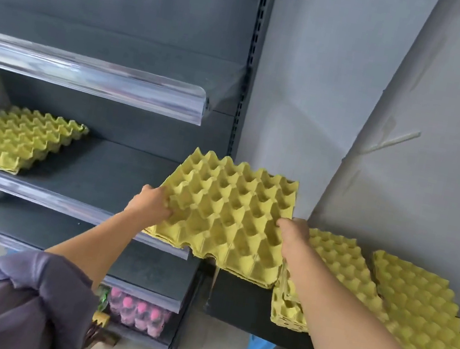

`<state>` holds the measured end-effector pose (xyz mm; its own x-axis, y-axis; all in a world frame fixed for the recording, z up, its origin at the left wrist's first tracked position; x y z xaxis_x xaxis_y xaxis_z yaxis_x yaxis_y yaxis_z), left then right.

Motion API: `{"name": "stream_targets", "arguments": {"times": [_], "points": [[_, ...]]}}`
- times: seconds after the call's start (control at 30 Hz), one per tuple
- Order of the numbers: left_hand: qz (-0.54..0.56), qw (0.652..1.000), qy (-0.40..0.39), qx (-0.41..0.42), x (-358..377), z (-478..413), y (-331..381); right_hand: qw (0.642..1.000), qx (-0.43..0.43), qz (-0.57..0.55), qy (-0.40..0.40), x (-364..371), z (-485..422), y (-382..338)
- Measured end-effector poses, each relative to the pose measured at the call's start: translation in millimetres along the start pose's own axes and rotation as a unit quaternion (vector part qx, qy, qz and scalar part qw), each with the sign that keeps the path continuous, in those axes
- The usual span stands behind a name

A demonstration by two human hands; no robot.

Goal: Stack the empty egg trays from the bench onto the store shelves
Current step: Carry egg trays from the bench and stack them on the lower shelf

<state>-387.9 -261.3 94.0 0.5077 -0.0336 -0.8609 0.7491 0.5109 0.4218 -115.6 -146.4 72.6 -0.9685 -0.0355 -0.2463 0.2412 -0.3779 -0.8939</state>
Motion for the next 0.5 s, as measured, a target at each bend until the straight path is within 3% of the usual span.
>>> {"name": "stream_targets", "arguments": {"times": [0.17, 0.5], "points": [[-0.012, 1.0, 0.001, -0.024, -30, -20, -63, 0.999, -0.05, -0.003, -0.017, 76, 8, -11], [-0.022, 0.998, -0.01, -0.065, -48, -79, -123, 0.998, -0.042, 0.031, -0.04, 168, -29, -27]]}}
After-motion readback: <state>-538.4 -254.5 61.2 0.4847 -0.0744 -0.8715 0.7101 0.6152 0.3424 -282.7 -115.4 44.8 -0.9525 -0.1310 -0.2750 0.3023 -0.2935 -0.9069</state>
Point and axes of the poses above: each hand's wrist, its own z-axis away from the middle knuckle, its own x-axis out of the palm, y = z × x, the point moved 2 cm from there along -z, towards the middle knuckle, and after that the axes turned 6 degrees about -y, right-handed, at the moved point
